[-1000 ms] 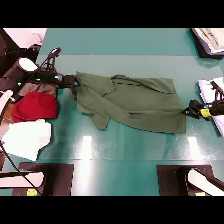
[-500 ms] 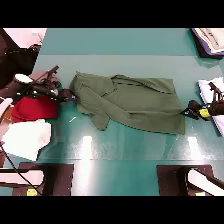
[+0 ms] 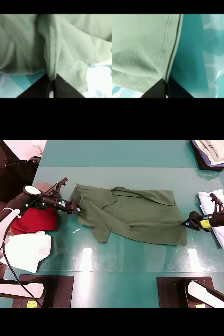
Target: Fold the shirts.
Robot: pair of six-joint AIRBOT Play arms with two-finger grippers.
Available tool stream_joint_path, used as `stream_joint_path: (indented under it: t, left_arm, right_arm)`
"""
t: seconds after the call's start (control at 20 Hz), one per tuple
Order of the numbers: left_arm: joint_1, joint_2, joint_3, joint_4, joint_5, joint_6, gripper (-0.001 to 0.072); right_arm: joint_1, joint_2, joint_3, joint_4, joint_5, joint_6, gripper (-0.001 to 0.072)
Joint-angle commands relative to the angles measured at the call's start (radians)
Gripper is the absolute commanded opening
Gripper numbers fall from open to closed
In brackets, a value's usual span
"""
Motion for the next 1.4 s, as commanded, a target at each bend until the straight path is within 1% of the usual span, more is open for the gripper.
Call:
stream_joint_path:
  t: [0.0,0.05,0.2,0.3,0.5,0.7,0.85,0.9,1.0,1.05,1.1,1.15,1.2,1.25,1.35]
  left_arm:
    - [-0.004,0.013,0.052,-0.002,-0.136,-0.012,0.0031]
    - [-0.004,0.025,0.054,-0.002,-0.137,-0.019,0.0031]
    - [-0.004,0.037,0.054,0.002,-0.137,-0.018,0.0031]
    - [-0.004,0.037,0.053,0.002,-0.134,-0.019,0.0031]
    - [-0.004,0.038,0.053,0.001,-0.130,-0.021,0.0031]
    - [-0.004,0.038,0.053,0.002,-0.128,-0.025,0.0031]
    - [-0.004,0.038,0.053,0.001,-0.129,-0.026,0.0031]
    - [-0.004,0.038,0.053,0.002,-0.129,-0.028,0.0031]
    - [-0.004,0.038,0.053,0.002,-0.130,-0.036,0.0031]
    - [-0.004,0.038,0.053,0.002,-0.134,-0.053,0.0031]
    - [-0.004,0.038,0.053,0.002,-0.145,-0.055,0.0030]
    - [-0.004,0.038,0.053,0.002,-0.166,-0.066,0.0029]
    - [-0.004,0.043,0.053,0.002,-0.195,-0.096,0.0030]
    - [-0.004,0.058,0.053,0.017,-0.212,-0.109,0.0030]
    - [-0.002,0.131,0.065,0.041,-0.206,-0.137,0.0029]
  right_arm:
    - [-0.037,0.000,0.062,-0.007,0.017,-0.005,0.0251]
    - [-0.065,0.000,0.070,-0.010,0.057,-0.023,0.0459]
    - [-0.159,0.010,0.044,-0.107,0.172,-0.058,0.0463]
    - [-0.216,0.032,-0.037,-0.107,0.188,-0.093,0.0457]
    - [-0.268,0.031,-0.216,-0.106,0.177,-0.133,0.0450]
    - [-0.240,0.031,-0.308,-0.090,0.101,-0.146,0.0447]
    - [-0.201,0.031,-0.304,-0.072,0.063,-0.146,0.0361]
    - [-0.193,0.031,-0.294,-0.073,0.058,-0.146,0.0343]
    - [-0.186,0.031,-0.271,-0.072,0.057,-0.146,0.0253]
    - [-0.186,0.031,-0.262,-0.073,0.058,-0.146,0.0138]
    - [-0.186,0.032,-0.256,-0.072,0.057,-0.146,0.0044]
    - [-0.186,0.036,-0.249,-0.071,0.056,-0.147,0.0018]
    - [-0.186,0.049,-0.242,-0.056,0.058,-0.147,0.0017]
    - [-0.186,0.068,-0.227,-0.025,0.060,-0.146,0.0016]
    - [-0.186,0.123,-0.158,0.064,0.066,-0.146,0.0015]
